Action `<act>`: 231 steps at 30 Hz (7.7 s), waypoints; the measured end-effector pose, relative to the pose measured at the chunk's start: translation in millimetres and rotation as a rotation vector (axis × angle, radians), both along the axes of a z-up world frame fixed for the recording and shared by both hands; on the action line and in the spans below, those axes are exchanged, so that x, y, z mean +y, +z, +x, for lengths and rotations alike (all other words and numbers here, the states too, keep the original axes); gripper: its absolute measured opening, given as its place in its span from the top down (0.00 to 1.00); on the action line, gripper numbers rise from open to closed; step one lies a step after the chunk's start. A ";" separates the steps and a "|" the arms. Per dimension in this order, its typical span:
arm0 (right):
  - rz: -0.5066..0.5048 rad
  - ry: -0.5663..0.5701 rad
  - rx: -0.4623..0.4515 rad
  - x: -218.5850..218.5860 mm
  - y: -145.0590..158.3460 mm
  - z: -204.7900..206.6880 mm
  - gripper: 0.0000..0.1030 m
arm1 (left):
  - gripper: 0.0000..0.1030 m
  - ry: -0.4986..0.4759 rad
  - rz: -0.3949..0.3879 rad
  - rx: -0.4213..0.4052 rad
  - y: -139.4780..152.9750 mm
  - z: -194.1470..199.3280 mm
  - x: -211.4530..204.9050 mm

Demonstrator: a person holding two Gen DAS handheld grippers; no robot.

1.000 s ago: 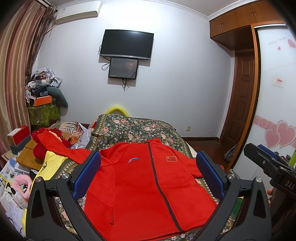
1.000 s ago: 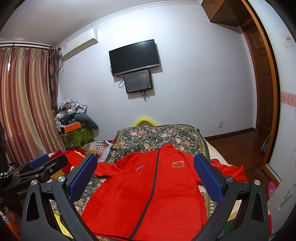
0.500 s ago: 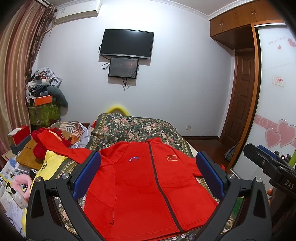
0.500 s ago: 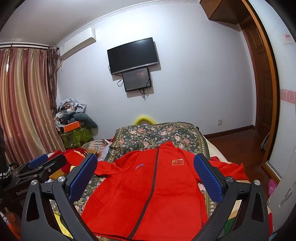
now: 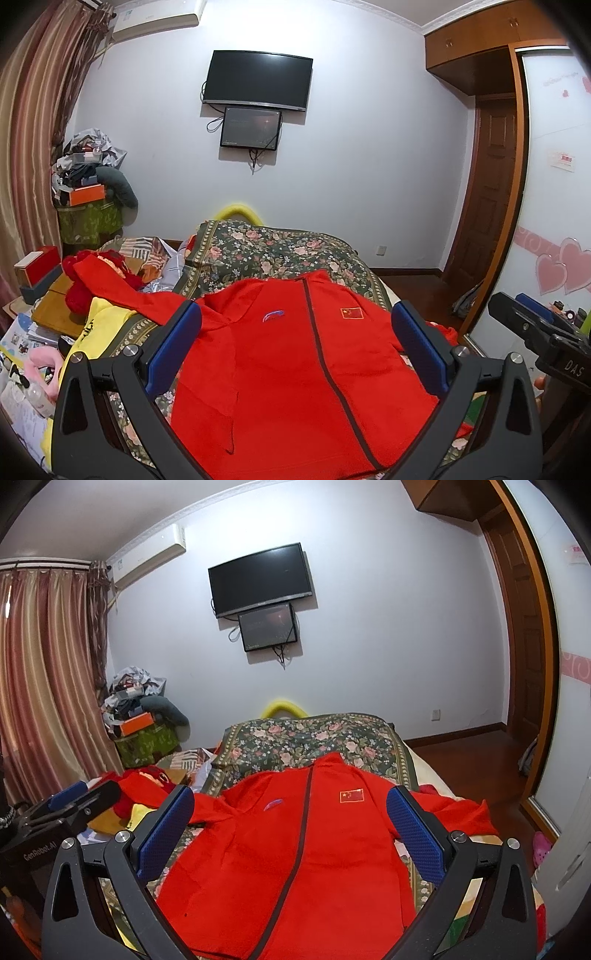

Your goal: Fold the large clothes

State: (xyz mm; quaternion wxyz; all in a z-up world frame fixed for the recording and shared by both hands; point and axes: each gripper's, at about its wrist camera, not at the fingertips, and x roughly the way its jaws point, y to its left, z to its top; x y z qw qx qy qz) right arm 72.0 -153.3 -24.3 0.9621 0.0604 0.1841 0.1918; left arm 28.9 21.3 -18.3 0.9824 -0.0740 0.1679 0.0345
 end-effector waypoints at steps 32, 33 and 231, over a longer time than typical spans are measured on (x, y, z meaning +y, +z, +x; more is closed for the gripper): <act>-0.264 -0.049 0.367 75.5 -105.5 197.3 0.00 | 0.00 0.161 -0.144 0.422 -162.6 224.4 281.4; -0.274 -0.041 0.379 79.5 -109.4 204.4 0.00 | 0.00 0.163 -0.183 0.436 -170.0 228.6 295.2; 0.100 -0.135 0.647 -177.7 -133.7 225.0 0.26 | 0.19 -0.049 0.060 0.688 -168.2 302.8 61.0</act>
